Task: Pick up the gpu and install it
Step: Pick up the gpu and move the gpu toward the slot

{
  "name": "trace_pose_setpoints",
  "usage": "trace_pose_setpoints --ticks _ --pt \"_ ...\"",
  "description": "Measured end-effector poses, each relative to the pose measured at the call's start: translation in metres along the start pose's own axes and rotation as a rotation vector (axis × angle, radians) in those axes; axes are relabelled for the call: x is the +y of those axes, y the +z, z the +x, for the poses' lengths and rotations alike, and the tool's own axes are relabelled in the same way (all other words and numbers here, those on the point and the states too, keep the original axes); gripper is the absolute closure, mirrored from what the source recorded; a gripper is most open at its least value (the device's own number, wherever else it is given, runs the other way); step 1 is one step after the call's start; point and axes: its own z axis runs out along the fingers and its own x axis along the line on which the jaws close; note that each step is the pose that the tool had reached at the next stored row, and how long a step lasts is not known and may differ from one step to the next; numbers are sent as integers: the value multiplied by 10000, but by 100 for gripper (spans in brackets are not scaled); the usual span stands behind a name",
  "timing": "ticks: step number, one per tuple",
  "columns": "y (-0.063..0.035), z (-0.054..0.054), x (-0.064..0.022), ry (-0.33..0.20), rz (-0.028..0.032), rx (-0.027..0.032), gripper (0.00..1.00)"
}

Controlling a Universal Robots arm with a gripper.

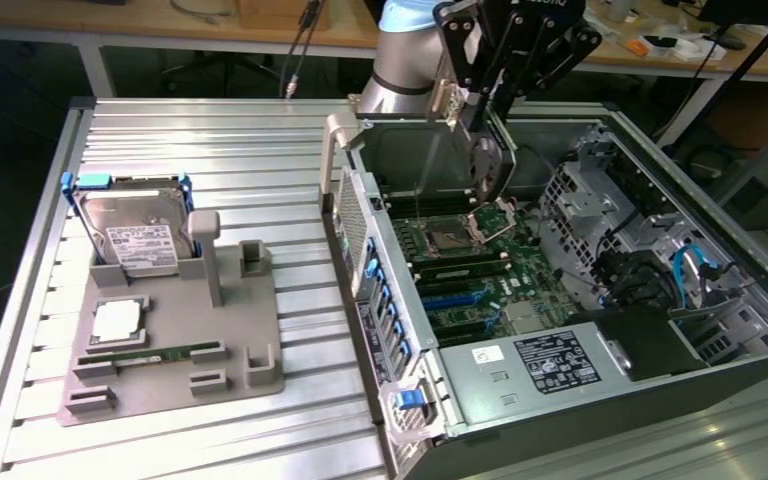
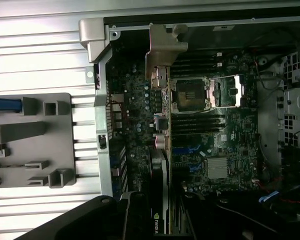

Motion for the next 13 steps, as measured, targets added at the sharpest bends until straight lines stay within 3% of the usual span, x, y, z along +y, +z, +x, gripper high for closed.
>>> trace_pose_setpoints --ticks 13 --pt "1 -91 6 -13 0 0 73"
